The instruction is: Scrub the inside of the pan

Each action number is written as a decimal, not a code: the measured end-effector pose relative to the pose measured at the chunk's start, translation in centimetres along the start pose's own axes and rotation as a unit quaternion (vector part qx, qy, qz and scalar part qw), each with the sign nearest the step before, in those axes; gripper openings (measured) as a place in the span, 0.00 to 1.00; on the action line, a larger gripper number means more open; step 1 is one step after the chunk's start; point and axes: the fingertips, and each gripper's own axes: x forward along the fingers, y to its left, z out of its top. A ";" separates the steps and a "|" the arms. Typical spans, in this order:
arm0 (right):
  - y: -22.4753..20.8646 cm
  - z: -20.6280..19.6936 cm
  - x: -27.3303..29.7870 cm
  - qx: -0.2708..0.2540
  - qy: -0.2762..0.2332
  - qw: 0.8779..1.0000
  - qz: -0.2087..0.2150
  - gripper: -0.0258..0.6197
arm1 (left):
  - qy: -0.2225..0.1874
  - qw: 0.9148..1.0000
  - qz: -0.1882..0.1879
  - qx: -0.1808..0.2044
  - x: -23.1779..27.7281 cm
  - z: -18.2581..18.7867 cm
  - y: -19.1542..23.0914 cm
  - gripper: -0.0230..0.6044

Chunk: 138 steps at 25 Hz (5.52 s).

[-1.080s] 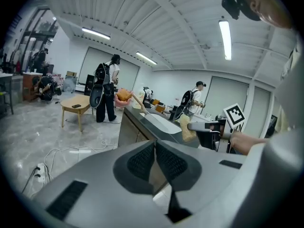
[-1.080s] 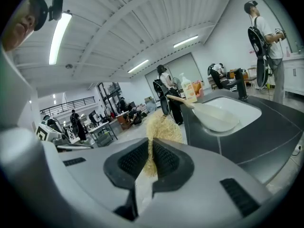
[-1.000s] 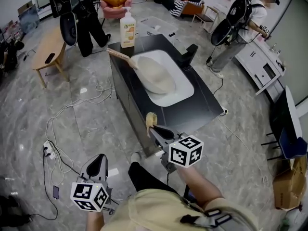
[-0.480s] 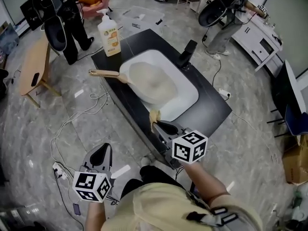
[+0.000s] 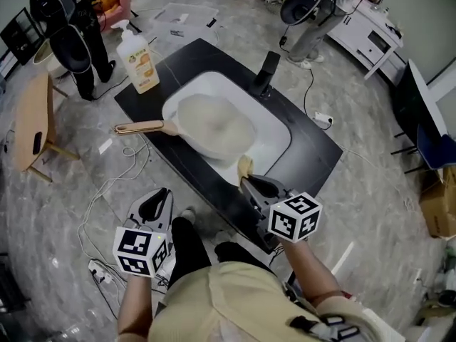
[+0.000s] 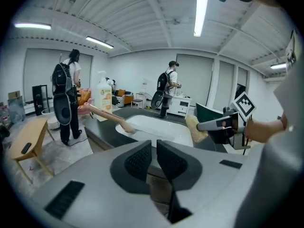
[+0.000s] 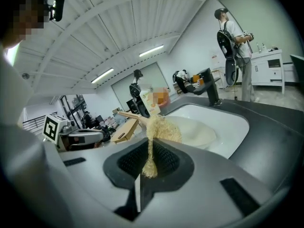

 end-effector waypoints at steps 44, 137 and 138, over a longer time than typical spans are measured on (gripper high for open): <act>-16.4 3.5 22.5 -0.055 0.201 0.970 -0.124 0.10 | 0.190 0.919 -0.211 0.274 19.1 2.0 2.6 0.22; -14.0 -9.3 18.1 -0.260 0.654 0.689 0.172 0.10 | 0.208 0.936 -0.211 0.190 20.6 -0.5 3.1 0.22; -14.3 -9.3 18.1 -0.260 0.657 0.688 0.166 0.10 | 0.207 0.937 -0.211 0.188 20.6 -0.5 3.0 0.22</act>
